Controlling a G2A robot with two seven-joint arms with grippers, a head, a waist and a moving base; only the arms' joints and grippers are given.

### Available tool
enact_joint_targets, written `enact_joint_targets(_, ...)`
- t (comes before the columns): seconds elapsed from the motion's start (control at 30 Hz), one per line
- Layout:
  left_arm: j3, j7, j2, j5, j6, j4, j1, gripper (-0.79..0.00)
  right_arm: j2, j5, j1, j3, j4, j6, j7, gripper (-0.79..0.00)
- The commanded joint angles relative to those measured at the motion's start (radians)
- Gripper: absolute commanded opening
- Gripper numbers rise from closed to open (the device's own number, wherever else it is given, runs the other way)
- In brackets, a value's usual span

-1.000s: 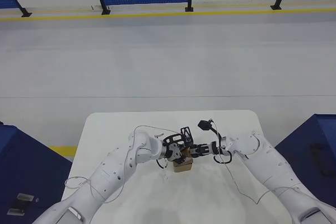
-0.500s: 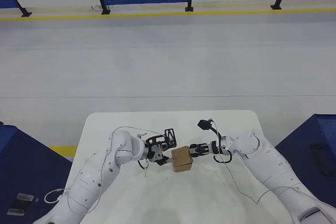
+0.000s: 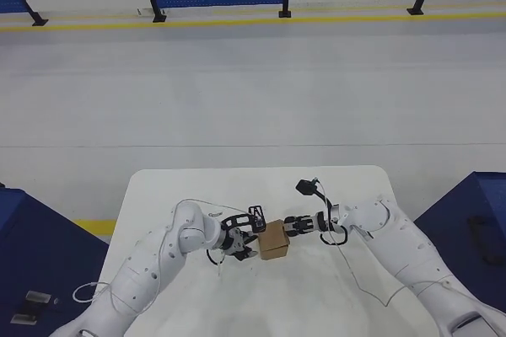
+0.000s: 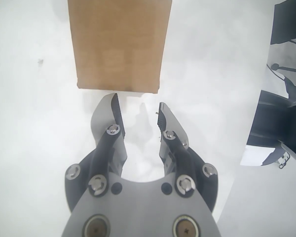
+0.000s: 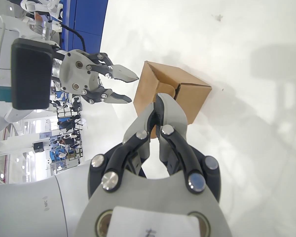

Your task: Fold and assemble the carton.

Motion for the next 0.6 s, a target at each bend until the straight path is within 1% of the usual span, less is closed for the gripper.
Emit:
enact_joint_targets(0.0, 0.033, 0.026, -0.016, -0.01, -0.006, 0.056, -0.028, -0.502, 0.0, -0.001, -0.001, 0.001, -0.001, 0.001, 0.001, -0.785)
enact_joint_targets(0.1, 0.075, 0.044, -0.037, -0.013, -0.015, 0.115, -0.061, -0.499, -0.001, 0.003, -0.003, 0.002, 0.0, -0.001, 0.005, -0.785)
enact_joint_targets(0.27, 0.111, 0.087, -0.061, -0.018, -0.018, 0.185, -0.102, -0.499, 0.001, 0.005, -0.006, 0.008, 0.008, -0.012, 0.011, -0.785)
enact_joint_targets(0.43, 0.126, 0.117, -0.073, -0.015, -0.014, 0.225, -0.123, -0.493, 0.0, 0.008, -0.008, 0.009, 0.004, -0.011, 0.018, -0.785)
enact_joint_targets(0.57, 0.133, 0.131, -0.078, -0.004, -0.001, 0.238, -0.13, -0.483, 0.0, 0.004, -0.008, 0.012, 0.003, -0.009, 0.015, -0.785)
